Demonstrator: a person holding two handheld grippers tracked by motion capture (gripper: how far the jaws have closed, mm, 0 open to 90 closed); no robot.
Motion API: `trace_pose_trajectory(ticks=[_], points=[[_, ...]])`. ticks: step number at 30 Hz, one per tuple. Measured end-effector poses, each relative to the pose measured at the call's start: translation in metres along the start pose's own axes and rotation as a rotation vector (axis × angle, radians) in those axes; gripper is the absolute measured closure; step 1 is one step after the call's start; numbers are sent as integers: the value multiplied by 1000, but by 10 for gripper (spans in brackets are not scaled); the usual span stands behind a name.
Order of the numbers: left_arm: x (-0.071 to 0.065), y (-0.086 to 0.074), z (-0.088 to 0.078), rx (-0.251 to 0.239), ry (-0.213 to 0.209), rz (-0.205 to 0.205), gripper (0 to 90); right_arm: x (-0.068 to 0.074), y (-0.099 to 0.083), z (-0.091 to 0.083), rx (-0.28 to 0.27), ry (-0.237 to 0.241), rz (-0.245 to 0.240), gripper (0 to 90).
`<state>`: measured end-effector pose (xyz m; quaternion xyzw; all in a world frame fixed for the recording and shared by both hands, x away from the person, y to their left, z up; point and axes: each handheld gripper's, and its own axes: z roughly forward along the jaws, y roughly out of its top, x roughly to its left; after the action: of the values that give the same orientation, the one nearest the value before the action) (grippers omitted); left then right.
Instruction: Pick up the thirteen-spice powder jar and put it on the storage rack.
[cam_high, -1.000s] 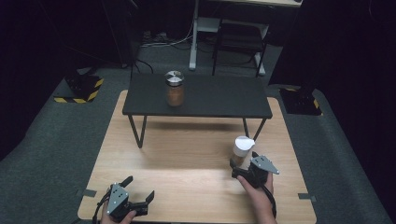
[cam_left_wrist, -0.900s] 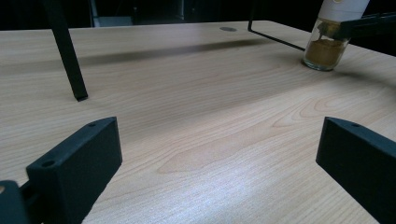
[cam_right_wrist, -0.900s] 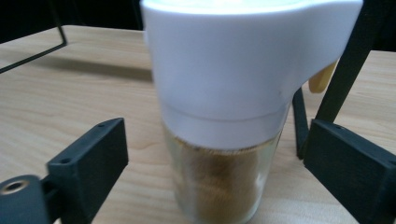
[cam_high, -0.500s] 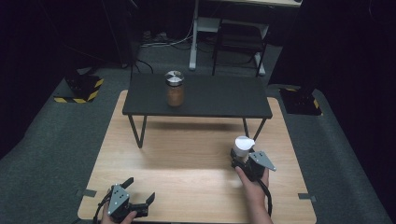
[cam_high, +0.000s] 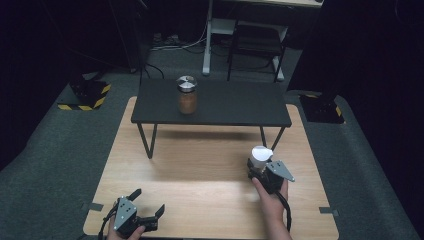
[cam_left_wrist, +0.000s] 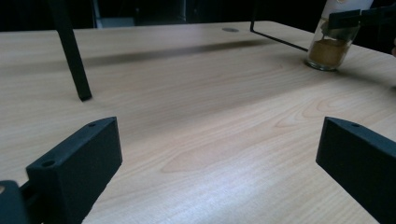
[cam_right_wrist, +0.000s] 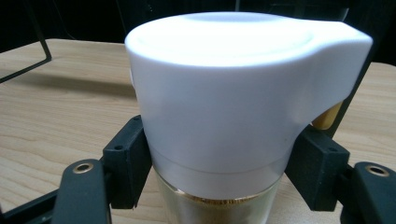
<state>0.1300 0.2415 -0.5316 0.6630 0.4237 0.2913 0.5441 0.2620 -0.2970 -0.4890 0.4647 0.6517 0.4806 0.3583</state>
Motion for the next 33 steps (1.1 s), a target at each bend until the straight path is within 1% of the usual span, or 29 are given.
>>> trace_pose_trajectory(ticks=[3,5,7,10,11,13,14,17,27,33], points=[[1,0,0,0,6,-8,6,0,2,-3,-5,7,-4,303],[1,0,0,-1,10,-6,6,1,4,-10,-22,19,-15,303],[1,0,1,0,12,-5,6,1,7,-15,-35,29,-16,303],[1,1,2,4,17,-6,6,3,11,-22,-50,41,-23,303],[1,1,2,4,17,-6,6,3,11,-22,-50,41,-23,303],[1,1,2,3,17,-5,6,5,16,-29,-63,55,-28,303],[1,2,2,5,15,-2,6,5,16,-29,-63,55,-28,303],[1,2,2,6,16,1,6,7,22,-37,-69,68,-27,303],[2,3,2,10,14,-3,6,10,35,-51,-76,73,-42,304],[2,3,3,12,14,-11,6,12,47,-58,-84,78,-37,304]])
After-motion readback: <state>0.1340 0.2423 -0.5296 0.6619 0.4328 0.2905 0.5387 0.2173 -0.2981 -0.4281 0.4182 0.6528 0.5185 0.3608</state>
